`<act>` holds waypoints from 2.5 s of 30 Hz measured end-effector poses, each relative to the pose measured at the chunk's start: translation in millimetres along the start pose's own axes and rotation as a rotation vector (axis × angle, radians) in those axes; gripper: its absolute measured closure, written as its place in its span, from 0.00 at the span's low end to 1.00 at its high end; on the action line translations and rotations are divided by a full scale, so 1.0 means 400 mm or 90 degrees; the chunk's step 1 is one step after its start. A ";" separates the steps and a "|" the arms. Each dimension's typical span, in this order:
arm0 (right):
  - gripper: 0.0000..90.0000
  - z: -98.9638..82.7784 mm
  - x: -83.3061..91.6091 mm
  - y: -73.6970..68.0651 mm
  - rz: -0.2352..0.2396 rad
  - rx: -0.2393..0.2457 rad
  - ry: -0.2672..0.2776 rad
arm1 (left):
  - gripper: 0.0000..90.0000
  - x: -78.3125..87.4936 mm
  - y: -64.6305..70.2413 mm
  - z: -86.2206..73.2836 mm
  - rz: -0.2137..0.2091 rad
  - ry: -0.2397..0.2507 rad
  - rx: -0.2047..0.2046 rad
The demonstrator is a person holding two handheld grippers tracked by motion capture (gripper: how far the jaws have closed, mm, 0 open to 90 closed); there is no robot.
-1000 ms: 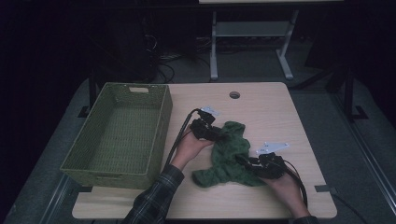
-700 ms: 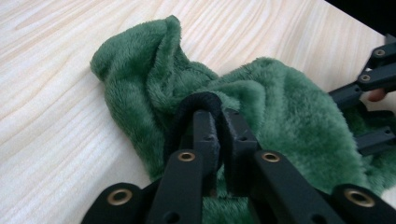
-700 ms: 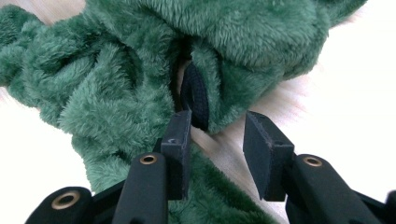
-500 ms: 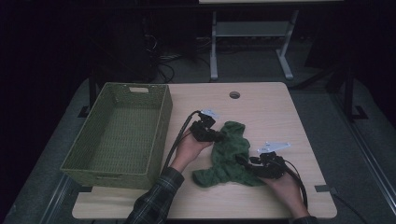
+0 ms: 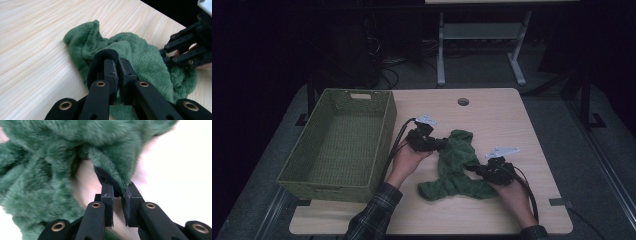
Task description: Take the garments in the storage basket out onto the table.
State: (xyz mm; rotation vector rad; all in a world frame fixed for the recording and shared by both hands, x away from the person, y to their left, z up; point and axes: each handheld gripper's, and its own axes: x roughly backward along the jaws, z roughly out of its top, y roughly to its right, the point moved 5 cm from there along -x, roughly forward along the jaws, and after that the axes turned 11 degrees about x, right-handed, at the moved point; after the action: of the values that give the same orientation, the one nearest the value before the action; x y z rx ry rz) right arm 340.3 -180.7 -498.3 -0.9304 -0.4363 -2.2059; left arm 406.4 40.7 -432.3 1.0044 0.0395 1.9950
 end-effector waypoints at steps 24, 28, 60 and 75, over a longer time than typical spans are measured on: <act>0.82 0.048 -0.008 0.013 0.023 0.065 0.009 | 0.92 -0.003 -0.042 -0.189 0.081 -0.078 0.057; 0.76 0.055 0.030 0.017 0.003 0.074 0.029 | 0.78 0.023 -0.022 -0.162 0.087 -0.055 0.043; 0.66 0.106 -0.129 0.118 -0.007 -0.013 -0.013 | 0.59 -0.154 -0.047 0.057 0.075 -0.082 0.003; 0.98 0.110 -0.132 0.096 -0.002 0.017 -0.017 | 0.73 -0.196 -0.085 0.007 0.089 -0.153 0.010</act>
State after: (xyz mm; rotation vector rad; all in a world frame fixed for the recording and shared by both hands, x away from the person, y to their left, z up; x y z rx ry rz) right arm 415.8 -159.6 -505.1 -0.9467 -0.4780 -2.1878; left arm 454.4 4.8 -493.0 1.2810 -0.1505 1.9859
